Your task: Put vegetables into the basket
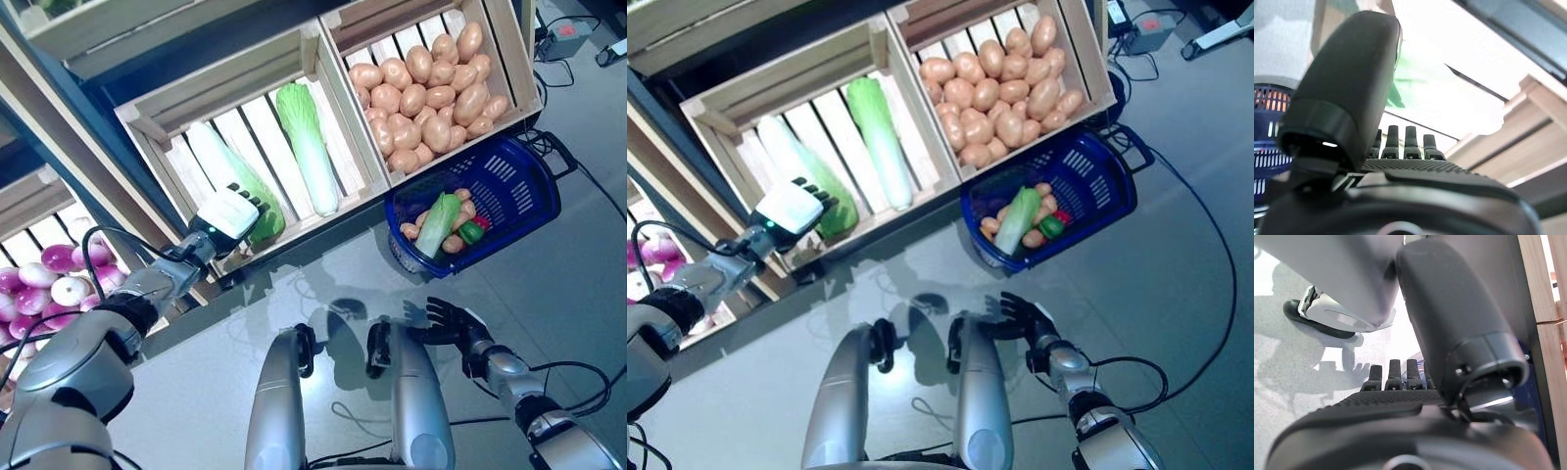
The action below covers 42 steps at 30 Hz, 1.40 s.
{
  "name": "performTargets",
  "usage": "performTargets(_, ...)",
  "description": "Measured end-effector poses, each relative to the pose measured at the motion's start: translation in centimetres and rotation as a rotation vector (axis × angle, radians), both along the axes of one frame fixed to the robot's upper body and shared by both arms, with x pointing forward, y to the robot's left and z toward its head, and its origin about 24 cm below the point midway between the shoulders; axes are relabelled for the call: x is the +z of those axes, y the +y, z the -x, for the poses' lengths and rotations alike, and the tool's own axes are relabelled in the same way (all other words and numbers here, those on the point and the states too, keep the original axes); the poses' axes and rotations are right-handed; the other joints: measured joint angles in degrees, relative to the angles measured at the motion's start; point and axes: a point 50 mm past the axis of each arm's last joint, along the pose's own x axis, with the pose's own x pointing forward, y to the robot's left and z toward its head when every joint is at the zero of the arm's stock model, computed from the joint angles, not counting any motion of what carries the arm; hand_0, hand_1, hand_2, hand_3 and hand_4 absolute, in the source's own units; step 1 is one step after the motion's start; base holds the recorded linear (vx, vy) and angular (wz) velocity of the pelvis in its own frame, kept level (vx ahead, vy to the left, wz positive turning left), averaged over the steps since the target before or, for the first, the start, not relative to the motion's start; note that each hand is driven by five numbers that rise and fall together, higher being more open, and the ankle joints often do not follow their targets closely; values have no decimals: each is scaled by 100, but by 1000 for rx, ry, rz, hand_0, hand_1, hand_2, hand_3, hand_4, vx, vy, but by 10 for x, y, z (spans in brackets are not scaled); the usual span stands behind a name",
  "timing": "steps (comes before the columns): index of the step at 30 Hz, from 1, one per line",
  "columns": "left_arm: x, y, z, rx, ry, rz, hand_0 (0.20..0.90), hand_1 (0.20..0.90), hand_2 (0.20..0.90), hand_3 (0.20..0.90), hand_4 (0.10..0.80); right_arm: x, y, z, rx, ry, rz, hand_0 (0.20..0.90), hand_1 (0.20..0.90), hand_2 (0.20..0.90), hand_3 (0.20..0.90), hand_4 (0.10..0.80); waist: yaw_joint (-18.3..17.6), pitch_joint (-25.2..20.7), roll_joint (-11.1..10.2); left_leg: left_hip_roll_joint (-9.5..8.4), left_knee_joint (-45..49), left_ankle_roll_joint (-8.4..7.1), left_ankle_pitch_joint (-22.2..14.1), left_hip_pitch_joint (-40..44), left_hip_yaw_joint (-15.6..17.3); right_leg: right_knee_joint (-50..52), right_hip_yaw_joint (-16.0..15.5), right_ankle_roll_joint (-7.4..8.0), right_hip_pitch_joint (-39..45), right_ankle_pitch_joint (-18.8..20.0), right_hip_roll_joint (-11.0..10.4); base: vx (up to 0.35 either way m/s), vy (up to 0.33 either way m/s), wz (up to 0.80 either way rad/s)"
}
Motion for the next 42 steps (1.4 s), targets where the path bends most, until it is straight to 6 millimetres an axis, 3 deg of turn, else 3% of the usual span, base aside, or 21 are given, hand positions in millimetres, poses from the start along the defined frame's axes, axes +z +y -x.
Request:
performTargets(16, 65, 0, -22, -58, -243, -20, 900, 900, 900, 900, 800, 37, -11, -33, -36, -127, -17, 900, 900, 900, 900, 800, -69, 321, -60, 56, 1055, 66, -243, -1302, -108, 844, 30, -10, -1158, -139, 1, -50, 17, 2)
performTargets(25, 67, -10, -15, -258, -360, -36, 900, 900, 900, 900, 800, 28, -26, -21, -75, -77, 19, 900, 900, 900, 900, 800, -28, 371, -49, 60, 1169, 77, -288, -1428, -112, 946, 44, -19, -1281, -183, -1, 0, 0, 0)
performTargets(38, 62, -6, -18, -171, -259, -57, 900, 900, 900, 900, 800, 39, -30, -28, -73, -108, 34, 900, 900, 900, 900, 800, -45, 387, -23, 105, 1567, 75, -375, -1846, -142, 1296, 61, -62, -1682, -244, 7, -1, 3, 0)
performTargets(42, 70, -5, -23, -87, -212, 5, 900, 900, 900, 900, 800, 43, -40, -27, -87, -112, 56, 900, 900, 900, 900, 800, -51, 388, -21, 106, 1620, 77, -375, -1981, -140, 1347, 78, -59, -1814, -239, 7, -16, 26, 1)
